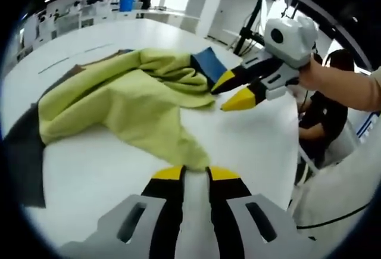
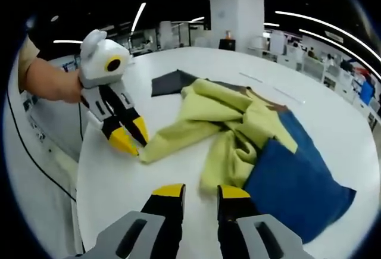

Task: Fold the garment on the visible template until the final outline fits inside the template.

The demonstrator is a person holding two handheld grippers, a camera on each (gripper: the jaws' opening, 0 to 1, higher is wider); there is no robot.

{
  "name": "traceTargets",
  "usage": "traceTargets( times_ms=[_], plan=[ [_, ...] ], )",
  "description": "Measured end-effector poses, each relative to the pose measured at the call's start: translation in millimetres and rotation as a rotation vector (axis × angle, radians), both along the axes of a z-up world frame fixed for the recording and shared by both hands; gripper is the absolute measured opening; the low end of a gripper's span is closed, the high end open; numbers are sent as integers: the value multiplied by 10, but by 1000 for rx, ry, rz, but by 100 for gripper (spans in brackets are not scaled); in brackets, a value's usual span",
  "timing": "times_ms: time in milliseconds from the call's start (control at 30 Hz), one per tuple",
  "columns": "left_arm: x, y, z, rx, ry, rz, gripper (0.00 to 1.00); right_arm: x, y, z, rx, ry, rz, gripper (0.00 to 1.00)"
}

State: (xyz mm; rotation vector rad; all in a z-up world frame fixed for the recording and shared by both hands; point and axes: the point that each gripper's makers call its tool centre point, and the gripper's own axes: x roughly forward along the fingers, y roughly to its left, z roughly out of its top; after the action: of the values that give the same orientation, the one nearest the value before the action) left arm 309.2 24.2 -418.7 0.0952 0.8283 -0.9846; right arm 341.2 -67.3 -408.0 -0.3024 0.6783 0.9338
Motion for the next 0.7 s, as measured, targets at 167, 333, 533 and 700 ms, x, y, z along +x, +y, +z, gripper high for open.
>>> traceTargets(
  times_ms=[167,333,533,700],
  plan=[
    [-7,-46,1,10,-11,-2,24,3,15,-1,1,-3,1,18],
    [27,-74,-2,31,-30,9,25,14,63,1,3,-11,5,19],
    [55,-106,-22,65,-54,3,20,-1,90,-42,-17,-12,20,19],
    [83,-84,-40,81,-60,5,13,13,104,-40,-20,-17,25,17]
  ],
)
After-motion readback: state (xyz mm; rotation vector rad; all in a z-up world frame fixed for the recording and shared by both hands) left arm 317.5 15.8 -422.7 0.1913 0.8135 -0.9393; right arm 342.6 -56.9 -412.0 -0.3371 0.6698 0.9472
